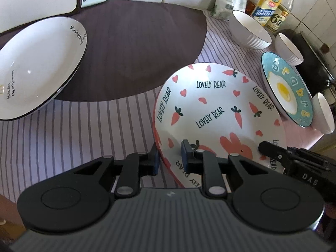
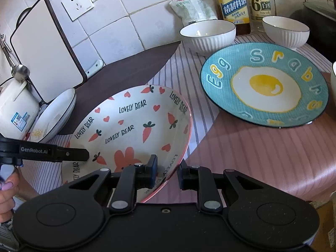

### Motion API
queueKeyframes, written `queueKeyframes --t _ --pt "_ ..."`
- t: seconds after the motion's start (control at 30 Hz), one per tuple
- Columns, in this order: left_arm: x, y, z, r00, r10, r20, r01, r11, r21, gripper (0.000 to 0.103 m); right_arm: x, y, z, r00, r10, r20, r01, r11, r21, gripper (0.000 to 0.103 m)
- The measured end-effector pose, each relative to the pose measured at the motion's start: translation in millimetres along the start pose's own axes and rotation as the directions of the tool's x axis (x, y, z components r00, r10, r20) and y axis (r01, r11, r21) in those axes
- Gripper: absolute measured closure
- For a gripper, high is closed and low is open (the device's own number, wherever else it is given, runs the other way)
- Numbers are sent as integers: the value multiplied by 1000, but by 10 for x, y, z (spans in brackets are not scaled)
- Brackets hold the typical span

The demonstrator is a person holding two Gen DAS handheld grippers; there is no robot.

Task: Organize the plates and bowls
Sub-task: 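Lift the Lovely Bear bowl and carry it toward the dark mat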

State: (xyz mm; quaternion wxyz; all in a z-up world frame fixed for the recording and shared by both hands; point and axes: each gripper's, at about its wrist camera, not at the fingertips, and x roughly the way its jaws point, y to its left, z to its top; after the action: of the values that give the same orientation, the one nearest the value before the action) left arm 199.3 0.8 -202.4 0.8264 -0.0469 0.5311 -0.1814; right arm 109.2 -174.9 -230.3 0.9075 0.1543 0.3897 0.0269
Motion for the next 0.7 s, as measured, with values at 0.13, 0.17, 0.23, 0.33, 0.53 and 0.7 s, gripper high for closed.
queueKeyframes --t 0.13,0.17,0.23,0.33,0.53,0.7 --pt "-120 2 66 1000 4 16 -4 1000 -2 85 -26 -3 105 1000 31 5 -31 999 -20 79" --pt "-155 6 79 1000 8 28 -8 1000 -3 85 -29 18 135 999 36 12 -35 999 -36 79" --pt "-216 26 124 999 9 47 -9 1000 -5 85 -25 46 206 998 50 27 -49 998 -46 79" --pt "-304 69 237 997 17 81 -16 1000 -5 85 -8 117 317 997 69 46 -66 996 -61 79" --pt "-497 130 670 985 61 159 -66 997 27 84 122 292 743 988 128 86 -118 986 -116 78" --pt "-450 275 1052 975 88 205 -91 996 5 84 370 365 1111 980 157 121 -140 980 -138 78"
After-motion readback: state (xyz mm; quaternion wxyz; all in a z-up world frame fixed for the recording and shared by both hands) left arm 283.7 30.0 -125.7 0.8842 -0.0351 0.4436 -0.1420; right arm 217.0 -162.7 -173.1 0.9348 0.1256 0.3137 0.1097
